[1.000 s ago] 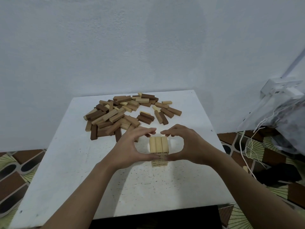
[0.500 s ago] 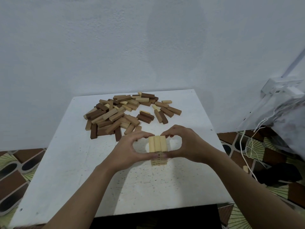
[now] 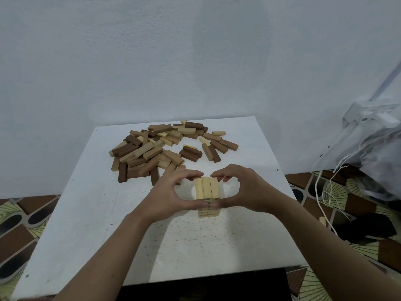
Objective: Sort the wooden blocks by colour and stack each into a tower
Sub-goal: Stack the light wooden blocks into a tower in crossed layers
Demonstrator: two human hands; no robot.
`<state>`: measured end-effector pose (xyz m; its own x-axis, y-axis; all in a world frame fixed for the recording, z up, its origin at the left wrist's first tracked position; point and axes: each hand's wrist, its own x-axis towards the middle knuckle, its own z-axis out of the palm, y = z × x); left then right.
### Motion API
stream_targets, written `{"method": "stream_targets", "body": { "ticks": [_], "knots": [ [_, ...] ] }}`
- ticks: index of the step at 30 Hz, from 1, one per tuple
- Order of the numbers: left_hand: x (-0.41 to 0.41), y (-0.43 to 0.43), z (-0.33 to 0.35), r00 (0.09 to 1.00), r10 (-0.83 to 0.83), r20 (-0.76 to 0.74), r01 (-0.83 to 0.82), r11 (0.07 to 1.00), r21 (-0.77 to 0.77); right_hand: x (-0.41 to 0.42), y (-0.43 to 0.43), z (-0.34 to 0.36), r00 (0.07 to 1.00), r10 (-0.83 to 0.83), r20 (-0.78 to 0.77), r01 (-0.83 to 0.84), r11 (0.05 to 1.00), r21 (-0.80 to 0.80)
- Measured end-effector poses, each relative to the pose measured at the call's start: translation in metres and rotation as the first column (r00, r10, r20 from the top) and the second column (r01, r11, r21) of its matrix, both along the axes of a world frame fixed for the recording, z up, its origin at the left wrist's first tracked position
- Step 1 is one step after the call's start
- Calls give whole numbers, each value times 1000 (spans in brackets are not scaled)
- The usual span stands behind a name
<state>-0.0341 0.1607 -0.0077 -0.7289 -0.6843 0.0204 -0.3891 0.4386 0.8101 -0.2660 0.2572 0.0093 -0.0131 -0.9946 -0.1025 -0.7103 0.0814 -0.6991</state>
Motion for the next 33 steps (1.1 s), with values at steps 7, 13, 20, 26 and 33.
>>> {"method": "stream_targets", "body": {
  "ticks": [7, 13, 20, 26, 33],
  "knots": [
    [-6, 1, 4, 999, -37, -14, 36, 999, -28, 1, 0, 0, 1000, 2, 7, -2, 1000, -20],
    [-7, -2, -1, 999, -37, 0, 37, 999, -25, 2, 0, 1, 1000, 2, 6, -2, 1000, -10],
    [-6, -1, -1, 1000, -24, 7, 24, 999, -27, 2, -1, 2, 1000, 13, -1, -13, 1000, 7],
    [-7, 1, 1, 1000, -4, -9, 4, 999, -46, 2, -2, 3, 1000, 22, 0, -22, 1000, 9],
    [-4, 4, 3, 1000, 1, 10, -1, 1000, -16, 1, 0, 3, 1000, 23, 4, -23, 1000, -6]
  ]
}}
